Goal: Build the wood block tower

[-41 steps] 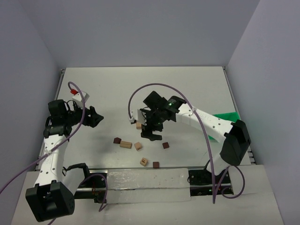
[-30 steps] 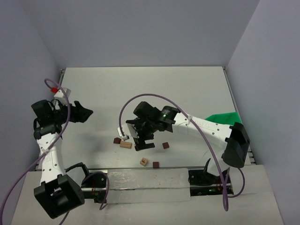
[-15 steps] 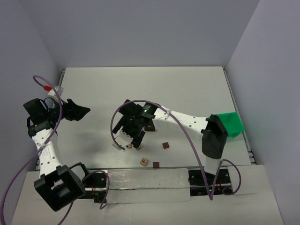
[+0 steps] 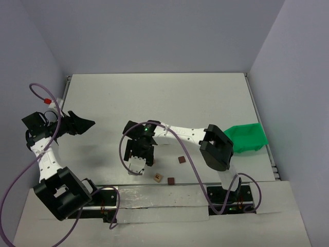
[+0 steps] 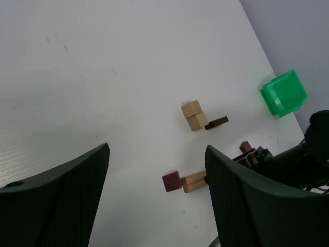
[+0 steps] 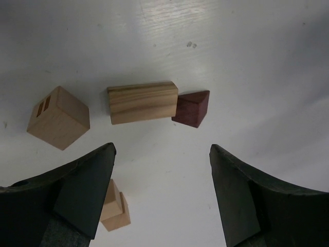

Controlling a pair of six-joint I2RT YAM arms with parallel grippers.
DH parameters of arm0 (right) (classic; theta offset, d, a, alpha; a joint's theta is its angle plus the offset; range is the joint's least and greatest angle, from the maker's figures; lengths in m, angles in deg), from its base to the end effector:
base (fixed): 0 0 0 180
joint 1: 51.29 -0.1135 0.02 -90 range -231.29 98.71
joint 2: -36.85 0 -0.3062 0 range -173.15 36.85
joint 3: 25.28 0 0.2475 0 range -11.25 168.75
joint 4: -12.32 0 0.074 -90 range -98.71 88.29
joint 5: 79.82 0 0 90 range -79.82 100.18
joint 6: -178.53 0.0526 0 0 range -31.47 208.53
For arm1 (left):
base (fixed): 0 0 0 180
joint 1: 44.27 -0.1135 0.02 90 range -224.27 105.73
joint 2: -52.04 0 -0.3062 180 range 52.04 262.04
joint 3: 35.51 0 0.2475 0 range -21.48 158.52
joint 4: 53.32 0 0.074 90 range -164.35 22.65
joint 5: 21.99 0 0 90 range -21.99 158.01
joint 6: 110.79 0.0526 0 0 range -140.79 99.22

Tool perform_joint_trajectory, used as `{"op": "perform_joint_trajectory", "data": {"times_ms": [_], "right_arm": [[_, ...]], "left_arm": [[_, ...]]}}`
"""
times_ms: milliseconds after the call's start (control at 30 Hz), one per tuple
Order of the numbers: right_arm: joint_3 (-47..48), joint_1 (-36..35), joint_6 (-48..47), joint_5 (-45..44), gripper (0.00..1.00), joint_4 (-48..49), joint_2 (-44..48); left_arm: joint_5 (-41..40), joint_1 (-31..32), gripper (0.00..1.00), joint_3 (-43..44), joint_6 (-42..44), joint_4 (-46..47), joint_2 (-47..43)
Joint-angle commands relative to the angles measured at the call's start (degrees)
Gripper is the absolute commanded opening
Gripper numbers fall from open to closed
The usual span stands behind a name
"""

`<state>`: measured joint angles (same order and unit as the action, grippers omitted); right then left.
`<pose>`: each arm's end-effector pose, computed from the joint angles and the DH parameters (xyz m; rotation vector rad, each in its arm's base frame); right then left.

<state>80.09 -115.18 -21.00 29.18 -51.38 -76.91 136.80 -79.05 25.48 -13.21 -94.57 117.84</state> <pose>0.1722 0.3903 0.2399 -2.7161 0.0844 0.2530 0.1969 0.0770 0.3051 0.0622 1.9383 -0.9208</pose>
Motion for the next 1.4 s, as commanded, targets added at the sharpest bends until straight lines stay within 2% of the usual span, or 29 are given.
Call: {"op": "perform_joint_trajectory", "data": {"times_ms": [0, 267, 633, 833, 1067, 1367], "right_arm": [[3.44, -0.49, -6.27, -0.85, 0.81, -3.51, -3.39], [10.43, -0.98, -9.30, -3.97, 0.81, -10.72, -9.87], [15.13, -1.93, -8.14, -7.22, 0.80, -16.94, -13.98], [17.63, -2.37, -5.45, -6.61, 0.81, -19.85, -15.35], [21.48, -2.37, -1.97, -3.80, 0.88, -21.33, -17.23], [22.69, -2.56, 0.13, -3.25, 0.88, -21.80, -18.35]], "left_arm": [[3.31, -0.64, 0.81, 1.56, 3.91, -1.73, -1.47], [2.06, -0.73, 0.81, -0.10, 2.65, 0.12, -5.50], [4.00, -2.56, 0.81, 0.40, 4.61, -1.63, -3.90], [5.56, -4.16, 0.81, 1.11, 7.10, -4.33, -2.69], [6.45, -5.26, 0.81, 1.47, 9.37, -6.33, -1.89], [6.97, -5.66, 0.81, 1.73, 10.44, -7.24, -1.28]]}}
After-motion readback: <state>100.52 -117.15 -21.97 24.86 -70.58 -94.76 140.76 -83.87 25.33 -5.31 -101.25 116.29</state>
